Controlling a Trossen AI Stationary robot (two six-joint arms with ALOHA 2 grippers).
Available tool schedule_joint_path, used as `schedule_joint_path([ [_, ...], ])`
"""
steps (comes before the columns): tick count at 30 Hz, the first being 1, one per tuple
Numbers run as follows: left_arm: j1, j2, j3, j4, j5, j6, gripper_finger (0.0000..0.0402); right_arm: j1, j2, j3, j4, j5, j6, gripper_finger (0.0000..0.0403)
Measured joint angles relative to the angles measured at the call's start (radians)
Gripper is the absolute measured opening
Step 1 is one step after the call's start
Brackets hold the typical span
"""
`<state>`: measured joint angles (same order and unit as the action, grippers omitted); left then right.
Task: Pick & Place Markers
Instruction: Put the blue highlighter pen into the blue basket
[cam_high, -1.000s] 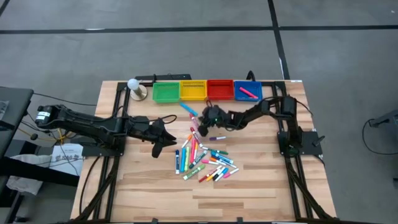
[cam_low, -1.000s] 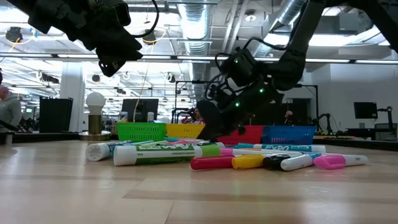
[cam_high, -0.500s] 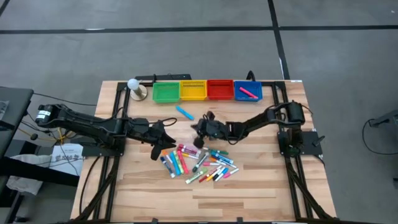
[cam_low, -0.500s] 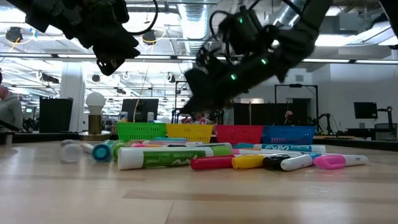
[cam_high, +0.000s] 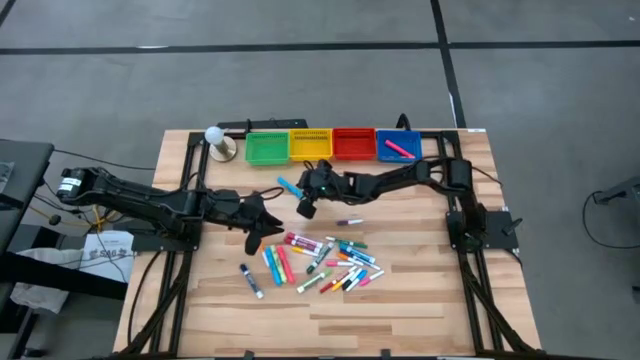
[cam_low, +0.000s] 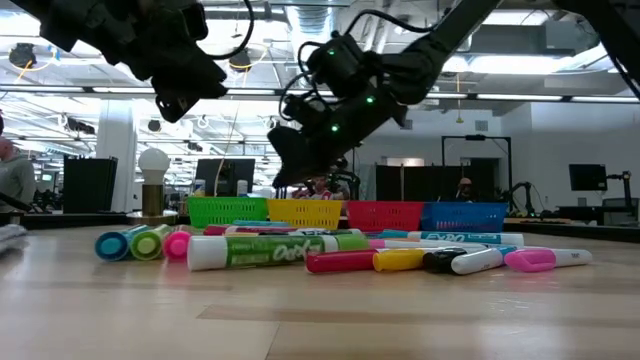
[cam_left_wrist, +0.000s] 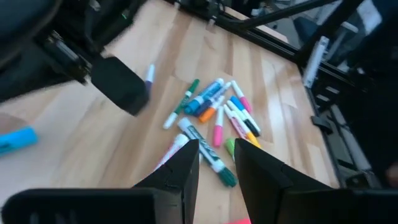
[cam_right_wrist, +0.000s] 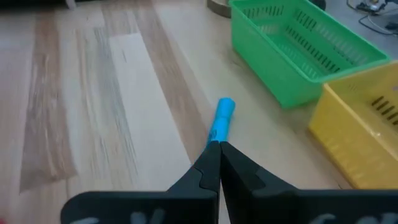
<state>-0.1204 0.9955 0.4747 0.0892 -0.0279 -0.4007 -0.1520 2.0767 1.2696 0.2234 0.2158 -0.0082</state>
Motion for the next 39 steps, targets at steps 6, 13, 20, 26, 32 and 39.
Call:
schedule_joint_path([
  [6,0.000,0.000,0.000,-0.037,-0.116,0.003,0.0102,0.006,0.008,0.049,-0.058,0.001,0.010,0.0000],
  [13,0.000,0.000,0.000,-0.069,-0.188,0.003,0.0102,0.028,0.004,0.054,-0.109,-0.041,0.010,0.0000],
  [20,0.000,0.000,0.000,-0.066,-0.189,0.000,0.0102,0.023,0.005,0.054,-0.166,-0.059,0.008,0.0058],
  [26,0.000,0.000,0.000,-0.064,-0.189,0.000,0.0102,-0.050,0.006,0.054,-0.194,-0.139,0.016,0.0138],
  [32,0.000,0.000,0.000,-0.062,-0.189,-0.001,0.0102,-0.112,0.077,0.054,-0.265,-0.272,0.039,0.0183],
  [39,0.000,0.000,0.000,-0.059,-0.188,-0.001,0.0102,-0.080,0.105,0.060,-0.287,-0.208,0.037,0.0191],
])
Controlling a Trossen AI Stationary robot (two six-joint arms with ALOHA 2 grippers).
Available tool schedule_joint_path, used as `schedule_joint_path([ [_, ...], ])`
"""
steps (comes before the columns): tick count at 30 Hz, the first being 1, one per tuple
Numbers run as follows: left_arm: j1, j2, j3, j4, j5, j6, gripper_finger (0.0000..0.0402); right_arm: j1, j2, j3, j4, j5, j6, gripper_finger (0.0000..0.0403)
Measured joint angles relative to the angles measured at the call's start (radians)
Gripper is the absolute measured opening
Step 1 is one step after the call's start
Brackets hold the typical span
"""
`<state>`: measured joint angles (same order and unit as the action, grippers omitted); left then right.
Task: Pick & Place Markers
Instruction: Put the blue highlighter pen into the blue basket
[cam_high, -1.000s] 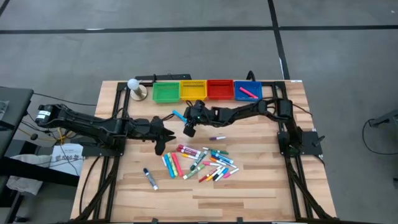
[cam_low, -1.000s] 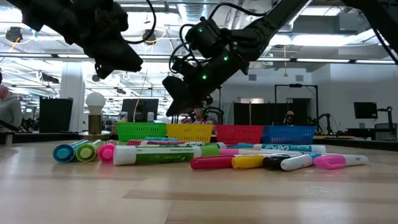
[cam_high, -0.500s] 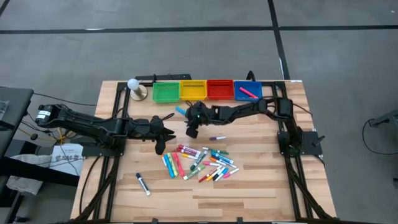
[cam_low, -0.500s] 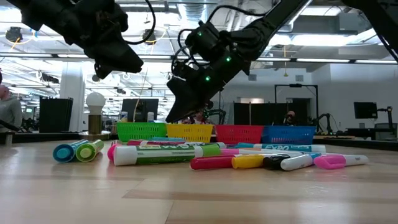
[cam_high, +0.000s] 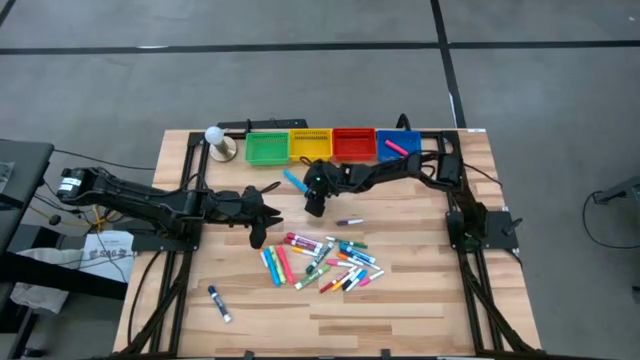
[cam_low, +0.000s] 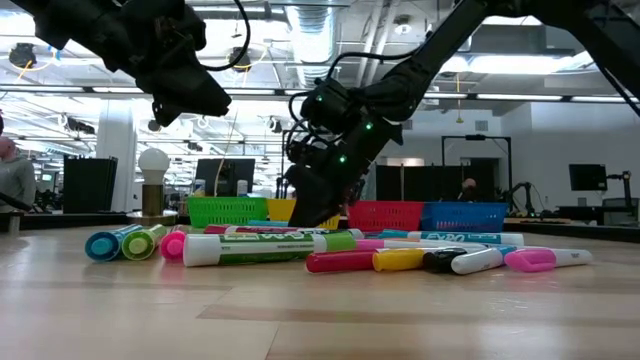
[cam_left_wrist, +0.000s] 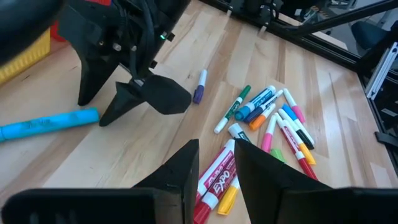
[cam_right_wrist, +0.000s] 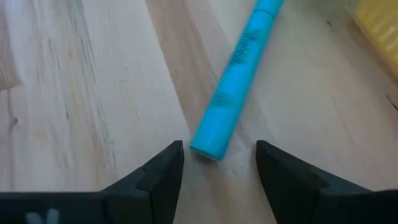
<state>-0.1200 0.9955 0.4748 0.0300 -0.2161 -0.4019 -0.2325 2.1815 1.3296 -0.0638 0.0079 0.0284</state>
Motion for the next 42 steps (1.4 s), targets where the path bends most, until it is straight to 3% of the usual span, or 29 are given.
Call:
schedule_joint_path([
  [25,0.000,0.000,0.000,0.001,0.002,0.000,0.0102,-0.010,0.017,0.072,0.080,-0.008,0.001,0.0139],
  [42,-0.018,0.000,0.000,0.001,0.007,0.000,0.0102,0.005,0.048,0.076,0.038,0.035,0.051,0.0058],
])
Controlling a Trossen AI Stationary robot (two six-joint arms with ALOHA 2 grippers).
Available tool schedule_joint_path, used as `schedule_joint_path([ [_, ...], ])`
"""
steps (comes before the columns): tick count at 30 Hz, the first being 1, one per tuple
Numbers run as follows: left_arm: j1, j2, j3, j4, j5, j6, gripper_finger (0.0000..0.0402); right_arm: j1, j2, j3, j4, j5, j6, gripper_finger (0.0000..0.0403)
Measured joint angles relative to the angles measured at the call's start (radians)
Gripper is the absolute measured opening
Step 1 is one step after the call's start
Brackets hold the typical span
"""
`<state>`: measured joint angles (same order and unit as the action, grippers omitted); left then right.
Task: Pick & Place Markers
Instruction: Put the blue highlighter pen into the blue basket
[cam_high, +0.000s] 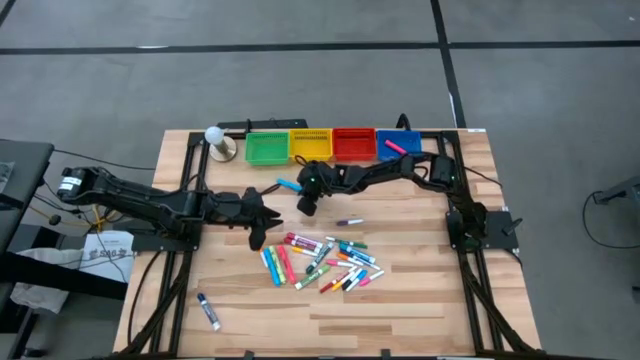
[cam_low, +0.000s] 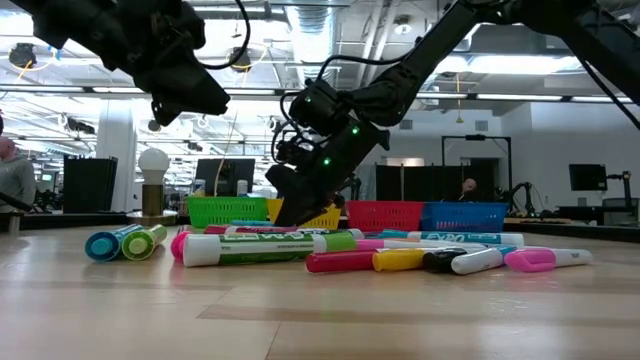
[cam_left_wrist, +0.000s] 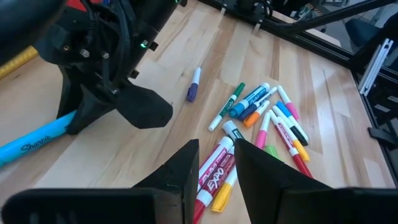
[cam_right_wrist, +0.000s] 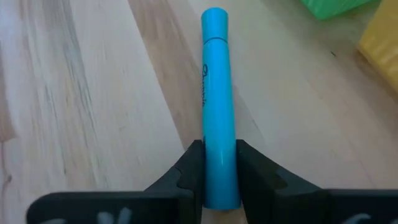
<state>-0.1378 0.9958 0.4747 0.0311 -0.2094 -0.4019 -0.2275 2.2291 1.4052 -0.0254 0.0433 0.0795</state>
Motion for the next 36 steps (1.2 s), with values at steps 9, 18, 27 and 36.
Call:
schedule_joint_path([
  [9,-0.015,0.000,0.000,0.001,0.001,-0.003,0.0102,0.002,-0.085,-0.008,-0.115,0.035,-0.001,0.0062],
  [18,-0.014,0.000,0.000,0.011,0.001,-0.007,0.0102,0.026,-0.266,-0.007,-0.292,0.038,-0.026,0.0063],
  [27,-0.014,0.000,0.000,0.023,0.001,-0.029,0.0102,0.013,-0.517,-0.005,-0.535,0.214,-0.089,0.0063],
  [36,-0.014,0.000,0.000,0.041,0.001,-0.026,0.0102,-0.152,-0.702,-0.005,-0.918,0.276,-0.117,0.0063],
])
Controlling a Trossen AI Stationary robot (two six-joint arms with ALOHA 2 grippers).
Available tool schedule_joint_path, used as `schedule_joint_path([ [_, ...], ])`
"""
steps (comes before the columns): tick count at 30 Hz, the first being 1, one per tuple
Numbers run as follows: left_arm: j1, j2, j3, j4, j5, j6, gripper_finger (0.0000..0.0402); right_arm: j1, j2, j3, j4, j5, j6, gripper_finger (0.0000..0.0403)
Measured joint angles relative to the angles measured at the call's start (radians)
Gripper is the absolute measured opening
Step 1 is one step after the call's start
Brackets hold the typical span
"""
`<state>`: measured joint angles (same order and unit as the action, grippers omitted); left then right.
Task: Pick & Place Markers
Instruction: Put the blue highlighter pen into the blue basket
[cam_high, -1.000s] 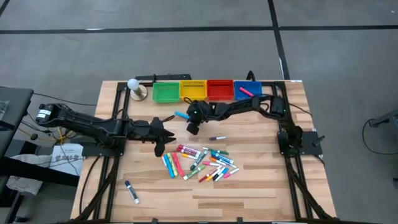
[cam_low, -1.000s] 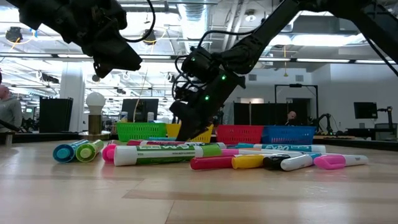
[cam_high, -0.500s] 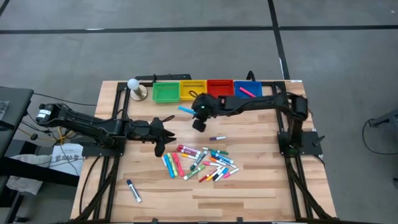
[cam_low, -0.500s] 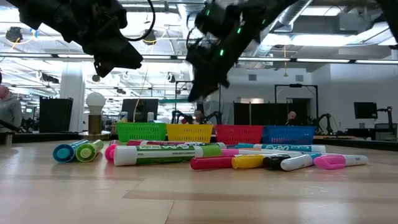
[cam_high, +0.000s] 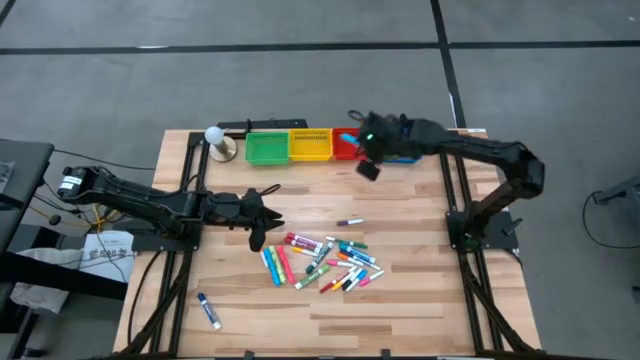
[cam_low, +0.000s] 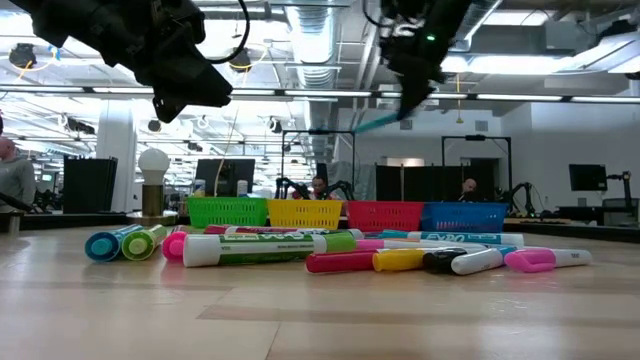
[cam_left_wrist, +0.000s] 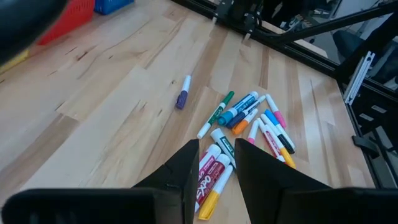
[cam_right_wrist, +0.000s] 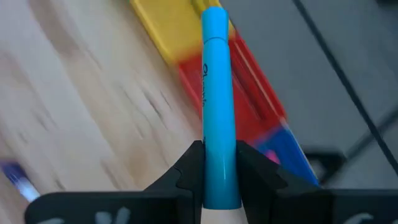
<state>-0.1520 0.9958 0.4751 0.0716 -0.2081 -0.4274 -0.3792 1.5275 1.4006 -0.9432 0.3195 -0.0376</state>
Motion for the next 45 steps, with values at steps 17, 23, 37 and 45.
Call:
schedule_joint_path([
  [17,0.000,0.000,0.000,0.018,-0.006,0.003,0.0102,-0.375,0.121,0.000,-0.276,-0.088,-0.216,0.0063],
  [23,0.000,0.000,0.000,0.027,-0.009,0.003,0.0102,-0.431,0.206,0.000,-0.276,-0.112,-0.278,0.0063],
  [37,0.000,0.000,0.000,0.042,-0.009,0.000,0.0102,-0.453,0.240,0.000,-0.257,-0.137,-0.286,0.0153],
  [45,0.000,0.000,0.000,0.042,-0.009,0.000,0.0102,-0.453,0.224,0.000,-0.329,-0.135,-0.220,0.0201],
])
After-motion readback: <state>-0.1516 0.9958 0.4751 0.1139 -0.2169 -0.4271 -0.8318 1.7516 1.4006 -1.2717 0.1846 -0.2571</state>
